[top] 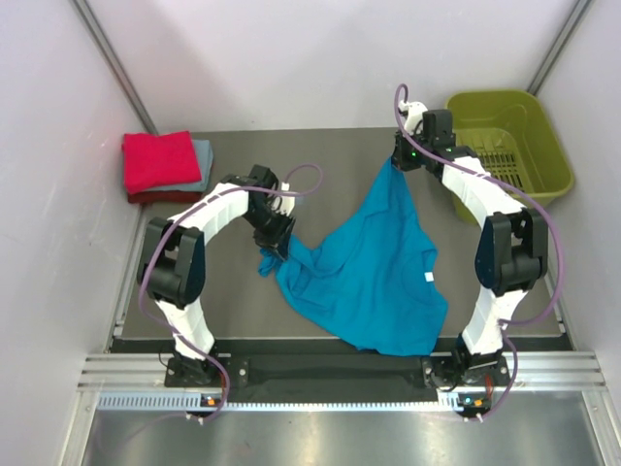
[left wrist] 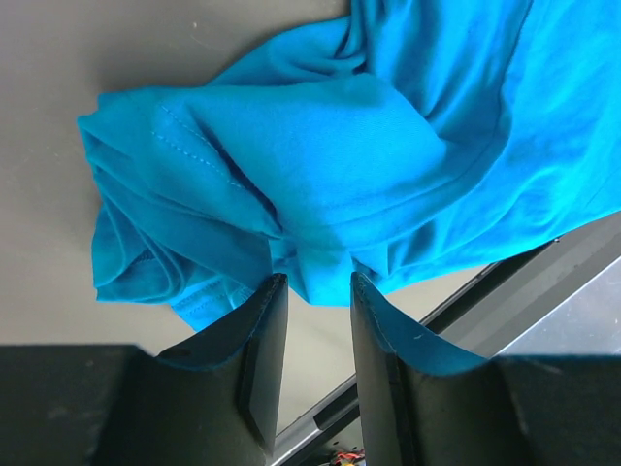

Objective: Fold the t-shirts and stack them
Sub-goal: Flatten the tshirt out

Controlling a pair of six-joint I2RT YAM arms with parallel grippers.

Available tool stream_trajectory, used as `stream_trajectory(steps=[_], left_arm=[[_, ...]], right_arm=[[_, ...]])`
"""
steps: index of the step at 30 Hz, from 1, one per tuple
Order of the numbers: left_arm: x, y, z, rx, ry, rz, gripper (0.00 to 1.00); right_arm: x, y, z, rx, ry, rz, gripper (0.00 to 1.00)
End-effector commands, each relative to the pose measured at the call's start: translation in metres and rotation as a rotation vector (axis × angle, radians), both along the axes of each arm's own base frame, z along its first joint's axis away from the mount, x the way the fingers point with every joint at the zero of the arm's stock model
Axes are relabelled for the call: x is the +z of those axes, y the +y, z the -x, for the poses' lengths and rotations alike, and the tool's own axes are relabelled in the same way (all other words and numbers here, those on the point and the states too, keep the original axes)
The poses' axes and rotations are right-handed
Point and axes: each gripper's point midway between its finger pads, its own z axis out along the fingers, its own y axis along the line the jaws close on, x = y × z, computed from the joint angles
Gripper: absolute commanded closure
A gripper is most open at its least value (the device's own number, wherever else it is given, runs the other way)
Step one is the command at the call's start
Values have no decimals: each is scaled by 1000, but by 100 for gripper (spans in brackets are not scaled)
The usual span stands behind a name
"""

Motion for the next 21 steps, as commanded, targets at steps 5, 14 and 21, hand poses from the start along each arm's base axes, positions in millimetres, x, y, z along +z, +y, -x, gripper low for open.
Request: stream_trajectory(steps=[5,14,21], left_arm=[[-9,-4,-18,20,-16,13,63],[-13,-12,-38,31,-37,30,64],[6,-17,-49,45,-90,55,65]], right_arm=[[37,6,-5,12,-101,-12,100],[39,6,-1,16,-107,1,100],[33,7,5,19,-101,6,100]])
